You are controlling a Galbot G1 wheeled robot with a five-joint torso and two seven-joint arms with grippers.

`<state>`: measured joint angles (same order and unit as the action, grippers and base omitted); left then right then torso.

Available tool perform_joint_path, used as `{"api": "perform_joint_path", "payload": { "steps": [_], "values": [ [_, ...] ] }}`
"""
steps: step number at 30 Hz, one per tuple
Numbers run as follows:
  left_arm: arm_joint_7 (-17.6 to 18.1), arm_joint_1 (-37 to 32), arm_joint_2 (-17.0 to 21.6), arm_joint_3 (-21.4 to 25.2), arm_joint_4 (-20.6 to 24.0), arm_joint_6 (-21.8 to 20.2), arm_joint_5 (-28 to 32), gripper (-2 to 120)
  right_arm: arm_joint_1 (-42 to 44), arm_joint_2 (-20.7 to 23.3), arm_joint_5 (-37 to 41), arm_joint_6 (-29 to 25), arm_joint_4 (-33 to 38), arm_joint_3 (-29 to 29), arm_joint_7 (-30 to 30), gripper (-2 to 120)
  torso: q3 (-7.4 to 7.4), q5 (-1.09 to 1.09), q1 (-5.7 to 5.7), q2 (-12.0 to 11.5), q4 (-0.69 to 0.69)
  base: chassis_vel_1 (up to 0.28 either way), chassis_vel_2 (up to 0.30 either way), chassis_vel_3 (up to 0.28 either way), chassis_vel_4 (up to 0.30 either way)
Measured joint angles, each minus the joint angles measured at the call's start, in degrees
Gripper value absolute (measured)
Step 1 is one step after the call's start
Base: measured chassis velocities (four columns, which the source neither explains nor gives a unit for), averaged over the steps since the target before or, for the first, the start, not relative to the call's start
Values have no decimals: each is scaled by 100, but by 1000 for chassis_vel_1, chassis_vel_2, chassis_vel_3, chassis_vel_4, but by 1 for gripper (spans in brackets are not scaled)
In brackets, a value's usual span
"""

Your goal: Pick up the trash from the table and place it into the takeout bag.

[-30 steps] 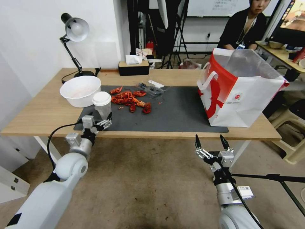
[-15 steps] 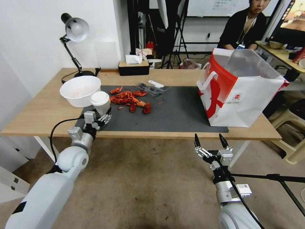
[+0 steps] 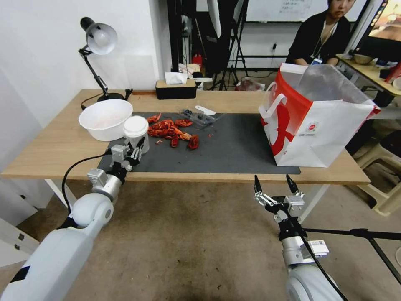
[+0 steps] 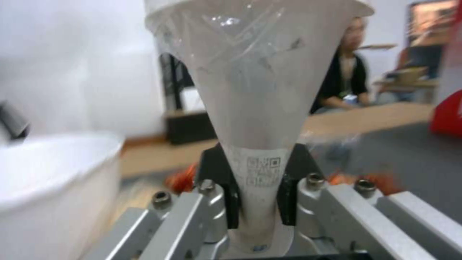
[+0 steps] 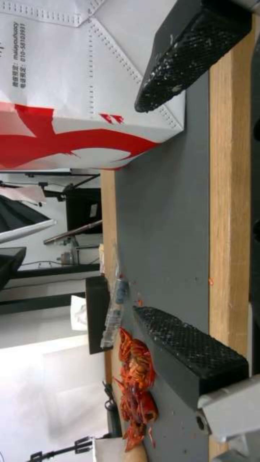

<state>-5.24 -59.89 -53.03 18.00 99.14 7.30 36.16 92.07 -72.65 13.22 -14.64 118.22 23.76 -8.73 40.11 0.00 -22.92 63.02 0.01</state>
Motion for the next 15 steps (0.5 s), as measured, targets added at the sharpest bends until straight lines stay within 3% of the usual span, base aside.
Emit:
{"api": "perform_joint_path", "payload": {
  "steps": [3, 6, 8, 10, 11, 13, 15],
  "values": [
    [-194, 189, 171, -117, 73, 69, 152, 9, 0, 0, 0, 2, 0, -2, 0, 100, 0, -2, 0, 0, 0, 0, 0, 0, 0],
    [-571, 885, 536, -660, 69, 159, 620, 3, 7, 13, 0, 4, 2, -1, 0, 100, 0, -1, 0, 0, 0, 0, 0, 0, 0],
    [-633, 1096, 603, -850, 27, 168, 724, 3, 9, 14, -1, 4, 2, 4, 0, 100, -1, 0, 0, 0, 0, 0, 0, 0, 0],
    [-756, 1782, 723, -1498, -117, 172, 994, 3, 21, 17, -3, 4, 3, 15, -1, 100, 0, 0, 0, 0, -1, 0, 0, 0, 0],
    [-756, 1782, 723, -1498, -117, 172, 994, 3, 21, 17, -3, 4, 3, 15, -1, 100, 0, 0, 0, 0, -1, 0, 0, 0, 0],
    [-792, 2501, 752, -2105, -310, 162, 1195, 3, 40, 19, -11, 4, 16, 33, -3, 100, 0, 0, -1, 0, -4, 0, 0, 0, 0],
    [-792, 2501, 752, -2105, -310, 162, 1195, 3, 40, 19, -11, 4, 16, 33, -3, 100, 0, 0, -1, 0, -4, 0, 0, 0, 0]
  ]
}}
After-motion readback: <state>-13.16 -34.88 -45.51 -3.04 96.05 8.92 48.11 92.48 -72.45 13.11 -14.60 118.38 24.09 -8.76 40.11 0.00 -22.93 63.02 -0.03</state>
